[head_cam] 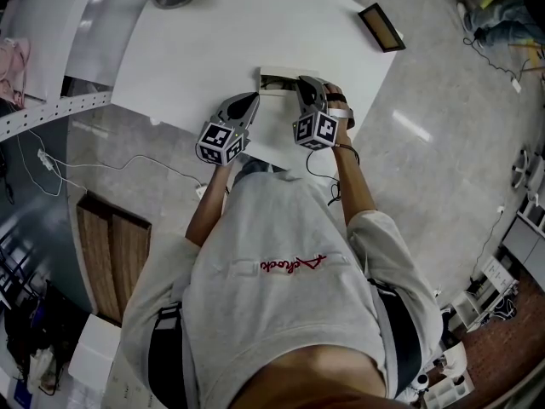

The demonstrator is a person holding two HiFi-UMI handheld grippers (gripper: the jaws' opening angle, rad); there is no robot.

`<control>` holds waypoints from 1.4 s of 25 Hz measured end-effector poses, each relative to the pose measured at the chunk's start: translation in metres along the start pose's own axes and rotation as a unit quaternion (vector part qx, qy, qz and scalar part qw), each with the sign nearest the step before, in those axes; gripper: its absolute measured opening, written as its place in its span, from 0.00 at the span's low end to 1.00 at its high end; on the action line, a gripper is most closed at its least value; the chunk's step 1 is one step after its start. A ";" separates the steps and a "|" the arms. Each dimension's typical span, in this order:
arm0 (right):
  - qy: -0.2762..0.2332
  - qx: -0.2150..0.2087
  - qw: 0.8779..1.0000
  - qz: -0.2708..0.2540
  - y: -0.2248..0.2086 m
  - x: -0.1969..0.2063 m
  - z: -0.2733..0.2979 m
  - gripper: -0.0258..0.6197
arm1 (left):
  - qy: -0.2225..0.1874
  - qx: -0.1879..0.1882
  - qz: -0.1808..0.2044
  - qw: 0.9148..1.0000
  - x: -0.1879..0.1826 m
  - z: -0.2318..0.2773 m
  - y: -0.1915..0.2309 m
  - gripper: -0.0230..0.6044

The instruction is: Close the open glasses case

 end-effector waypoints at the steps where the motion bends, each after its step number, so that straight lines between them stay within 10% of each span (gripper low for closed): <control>1: 0.001 0.001 1.000 0.000 0.004 -0.001 -0.002 0.13 | 0.000 0.000 0.000 1.000 0.001 -0.001 0.000 0.08; 35: 0.005 -0.031 0.998 0.063 0.057 0.004 -0.018 0.07 | -0.005 0.006 0.010 1.000 0.003 -0.010 -0.013 0.08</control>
Point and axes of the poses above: the fingertips, and each gripper's own axes: z forward along the fingers, y to its left, x out of its underside, the point moved 8 cm from there along -z, backward along the fingers, and after that the axes turned 14 degrees about -z, right-handed, at the moved point
